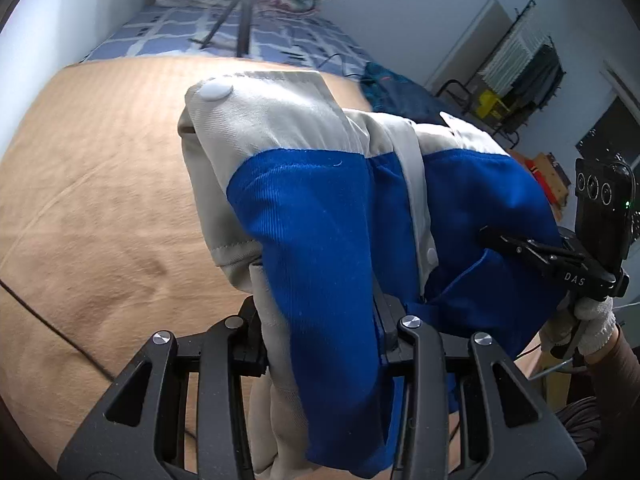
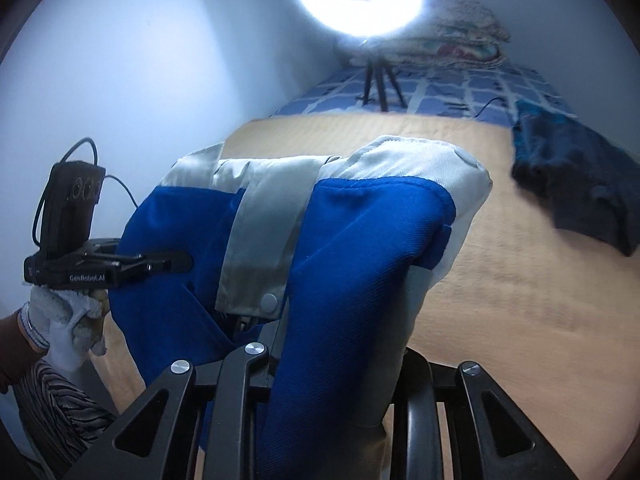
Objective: Fold large clothes
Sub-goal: 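Lift the folded bundle with both tools and carry it toward the dark clothes pile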
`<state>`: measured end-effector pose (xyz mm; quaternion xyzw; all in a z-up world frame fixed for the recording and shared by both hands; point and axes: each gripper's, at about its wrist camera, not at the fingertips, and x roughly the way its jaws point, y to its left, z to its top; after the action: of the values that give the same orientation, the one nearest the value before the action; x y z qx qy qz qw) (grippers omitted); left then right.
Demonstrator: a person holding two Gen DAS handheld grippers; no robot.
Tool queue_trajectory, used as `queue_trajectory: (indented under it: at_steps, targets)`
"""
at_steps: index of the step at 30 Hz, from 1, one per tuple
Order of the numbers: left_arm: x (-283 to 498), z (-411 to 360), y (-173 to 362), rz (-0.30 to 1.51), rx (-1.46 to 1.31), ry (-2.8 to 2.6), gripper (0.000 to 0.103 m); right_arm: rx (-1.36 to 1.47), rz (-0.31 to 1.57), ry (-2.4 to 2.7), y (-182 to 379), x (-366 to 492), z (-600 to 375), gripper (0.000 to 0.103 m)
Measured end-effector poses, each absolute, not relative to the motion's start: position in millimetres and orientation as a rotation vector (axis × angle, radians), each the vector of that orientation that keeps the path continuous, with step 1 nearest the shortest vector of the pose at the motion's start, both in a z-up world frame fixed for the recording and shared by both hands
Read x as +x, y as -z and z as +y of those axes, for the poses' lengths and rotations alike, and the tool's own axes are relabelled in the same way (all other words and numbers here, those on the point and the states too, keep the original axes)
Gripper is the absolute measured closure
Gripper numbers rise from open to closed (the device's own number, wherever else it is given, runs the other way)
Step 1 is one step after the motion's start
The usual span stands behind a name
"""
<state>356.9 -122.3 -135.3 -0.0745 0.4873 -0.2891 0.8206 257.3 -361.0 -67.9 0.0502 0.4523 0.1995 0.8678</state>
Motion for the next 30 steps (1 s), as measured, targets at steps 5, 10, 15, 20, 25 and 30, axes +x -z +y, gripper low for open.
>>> queue_trajectory:
  at_steps: [5,10,15,20,25,30]
  targets:
    - [355.0,-152.8,122.7,1.013,-0.144,0.656,0.066,0.089,0.925,-0.38,51.0,246.2,-380.5,0.079]
    - [357.7,-181.0,107.9,0.983,-0.127,0.692,0.066,0.08,0.896,-0.34,34.2,237.9,-405.3,0.079]
    - [359.4,-215.2,91.4,0.933,-0.095,0.732,0.066,0.081,0.86,-0.299,17.8,232.5,-434.1,0.079]
    - [366.0,-246.0,80.8,0.894,-0.066,0.767,0.066,0.076,0.833,-0.259,6.9,234.7,-459.9,0.079]
    - [387.7,-273.6,77.9,0.873,-0.056,0.806,0.066,0.089,0.809,-0.241,2.2,241.9,-483.9,0.079]
    - [415.1,-295.9,80.1,0.86,-0.05,0.842,0.066,0.123,0.788,-0.246,3.9,257.8,-511.6,0.079]
